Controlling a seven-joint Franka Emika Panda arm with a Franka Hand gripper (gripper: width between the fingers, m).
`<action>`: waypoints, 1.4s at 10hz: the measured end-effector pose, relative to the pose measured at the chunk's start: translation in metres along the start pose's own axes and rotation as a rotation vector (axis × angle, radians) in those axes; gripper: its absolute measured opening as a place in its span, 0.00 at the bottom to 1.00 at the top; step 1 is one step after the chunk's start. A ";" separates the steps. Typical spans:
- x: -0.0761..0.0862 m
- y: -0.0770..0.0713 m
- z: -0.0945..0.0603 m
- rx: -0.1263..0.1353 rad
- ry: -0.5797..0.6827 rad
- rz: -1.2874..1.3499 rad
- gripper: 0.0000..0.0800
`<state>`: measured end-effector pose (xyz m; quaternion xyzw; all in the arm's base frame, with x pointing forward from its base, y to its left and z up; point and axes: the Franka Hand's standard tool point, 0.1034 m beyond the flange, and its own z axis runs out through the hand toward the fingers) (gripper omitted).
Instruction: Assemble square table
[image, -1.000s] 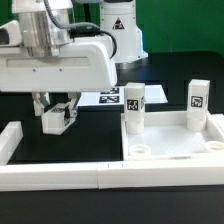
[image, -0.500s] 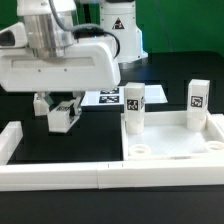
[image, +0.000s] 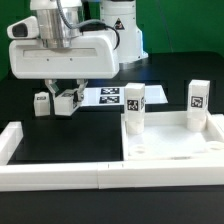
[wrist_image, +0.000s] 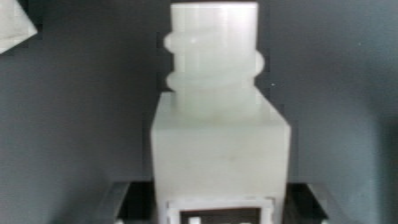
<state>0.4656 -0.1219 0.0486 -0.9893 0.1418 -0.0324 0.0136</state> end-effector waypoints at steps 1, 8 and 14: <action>-0.002 0.000 0.003 -0.003 -0.002 -0.003 0.36; -0.029 0.006 0.032 -0.025 -0.039 0.004 0.46; 0.030 -0.012 0.008 0.050 -0.428 -0.060 0.81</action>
Offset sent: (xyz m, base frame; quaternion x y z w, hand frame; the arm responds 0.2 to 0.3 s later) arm -0.0316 0.0038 -0.0261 0.0427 -0.0516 0.0470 0.9966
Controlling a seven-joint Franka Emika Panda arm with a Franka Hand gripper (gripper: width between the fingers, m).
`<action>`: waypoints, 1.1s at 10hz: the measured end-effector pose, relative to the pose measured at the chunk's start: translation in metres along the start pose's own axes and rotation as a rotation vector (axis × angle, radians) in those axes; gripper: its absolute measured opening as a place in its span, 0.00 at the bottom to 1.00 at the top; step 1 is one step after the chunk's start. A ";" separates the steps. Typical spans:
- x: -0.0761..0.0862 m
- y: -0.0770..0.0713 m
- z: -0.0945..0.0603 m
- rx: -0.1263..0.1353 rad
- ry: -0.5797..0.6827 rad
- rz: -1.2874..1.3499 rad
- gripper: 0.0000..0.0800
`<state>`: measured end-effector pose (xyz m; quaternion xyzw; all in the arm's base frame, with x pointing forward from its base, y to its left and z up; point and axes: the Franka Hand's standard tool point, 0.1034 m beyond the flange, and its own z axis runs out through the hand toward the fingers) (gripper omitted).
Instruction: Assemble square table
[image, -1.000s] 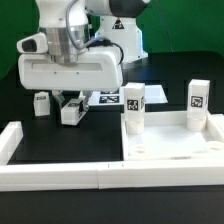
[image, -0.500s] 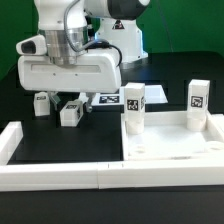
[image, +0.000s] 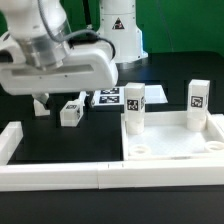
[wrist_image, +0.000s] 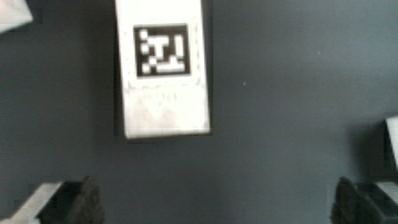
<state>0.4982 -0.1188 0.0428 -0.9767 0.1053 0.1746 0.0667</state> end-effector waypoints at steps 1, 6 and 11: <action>-0.007 -0.003 0.009 0.014 -0.094 0.008 0.81; -0.008 0.000 0.018 0.005 -0.370 -0.016 0.81; -0.011 0.005 0.018 -0.019 -0.429 -0.030 0.81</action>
Offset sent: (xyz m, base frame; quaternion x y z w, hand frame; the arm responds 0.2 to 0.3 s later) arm -0.0137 -0.0220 -0.0318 -0.0264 -0.1445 -0.0103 0.9891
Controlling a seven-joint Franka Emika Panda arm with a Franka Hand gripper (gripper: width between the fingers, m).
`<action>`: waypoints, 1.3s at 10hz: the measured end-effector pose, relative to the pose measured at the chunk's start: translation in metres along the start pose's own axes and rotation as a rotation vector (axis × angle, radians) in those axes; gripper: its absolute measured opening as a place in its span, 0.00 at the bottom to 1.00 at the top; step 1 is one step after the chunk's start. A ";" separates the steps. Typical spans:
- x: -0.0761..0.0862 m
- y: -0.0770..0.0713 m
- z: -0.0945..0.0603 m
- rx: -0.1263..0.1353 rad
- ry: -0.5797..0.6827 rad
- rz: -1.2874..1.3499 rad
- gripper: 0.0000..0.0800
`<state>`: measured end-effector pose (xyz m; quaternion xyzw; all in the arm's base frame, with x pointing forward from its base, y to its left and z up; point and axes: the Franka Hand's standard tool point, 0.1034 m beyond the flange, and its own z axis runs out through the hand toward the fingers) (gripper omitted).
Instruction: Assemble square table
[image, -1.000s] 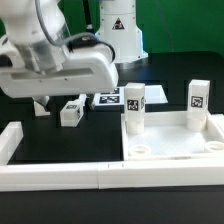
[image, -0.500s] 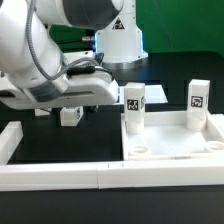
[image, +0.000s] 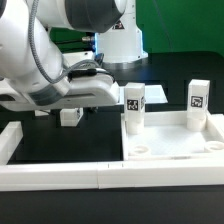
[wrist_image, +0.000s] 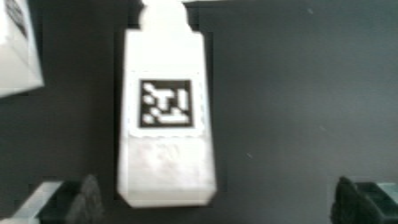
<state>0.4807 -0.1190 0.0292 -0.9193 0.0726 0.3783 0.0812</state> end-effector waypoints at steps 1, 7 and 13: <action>-0.004 0.004 0.000 -0.030 -0.058 -0.003 0.81; -0.002 0.006 0.018 -0.030 -0.205 0.067 0.81; -0.005 0.007 0.034 -0.026 -0.236 0.071 0.47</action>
Offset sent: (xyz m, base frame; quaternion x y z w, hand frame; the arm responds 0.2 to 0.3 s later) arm 0.0000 0.0000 0.0000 0.0000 0.0000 0.0000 1.0000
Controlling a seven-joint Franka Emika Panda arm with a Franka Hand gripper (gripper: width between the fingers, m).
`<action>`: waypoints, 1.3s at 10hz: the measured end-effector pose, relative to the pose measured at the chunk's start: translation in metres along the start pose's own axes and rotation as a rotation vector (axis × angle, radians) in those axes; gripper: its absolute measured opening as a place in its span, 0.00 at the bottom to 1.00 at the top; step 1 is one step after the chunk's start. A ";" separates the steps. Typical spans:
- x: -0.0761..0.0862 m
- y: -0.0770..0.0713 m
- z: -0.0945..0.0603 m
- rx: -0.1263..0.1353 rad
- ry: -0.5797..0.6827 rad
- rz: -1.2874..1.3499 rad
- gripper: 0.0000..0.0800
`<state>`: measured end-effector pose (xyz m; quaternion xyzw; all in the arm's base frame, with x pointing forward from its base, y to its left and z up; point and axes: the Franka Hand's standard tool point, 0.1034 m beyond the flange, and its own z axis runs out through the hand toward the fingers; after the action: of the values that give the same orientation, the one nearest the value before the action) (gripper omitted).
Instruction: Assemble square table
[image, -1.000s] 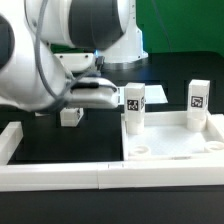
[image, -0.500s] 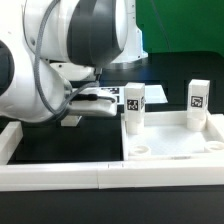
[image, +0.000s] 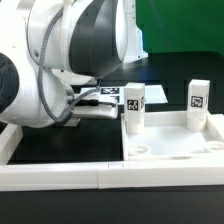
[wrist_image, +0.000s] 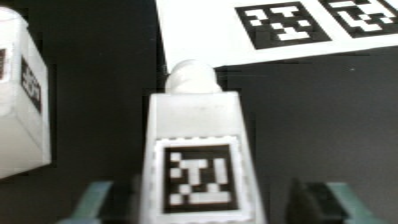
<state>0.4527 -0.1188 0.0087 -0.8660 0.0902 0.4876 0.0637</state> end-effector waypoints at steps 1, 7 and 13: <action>0.000 0.000 0.000 0.000 0.000 0.000 0.35; -0.032 -0.027 -0.095 -0.031 0.259 -0.103 0.35; -0.034 -0.077 -0.154 0.080 0.723 -0.184 0.36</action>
Offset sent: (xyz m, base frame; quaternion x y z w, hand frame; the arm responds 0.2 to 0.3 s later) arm 0.0217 0.0084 0.0599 -0.0090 0.0572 -0.0278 0.9979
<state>0.5806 -0.0711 0.1194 -0.9836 0.0476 0.1387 0.1049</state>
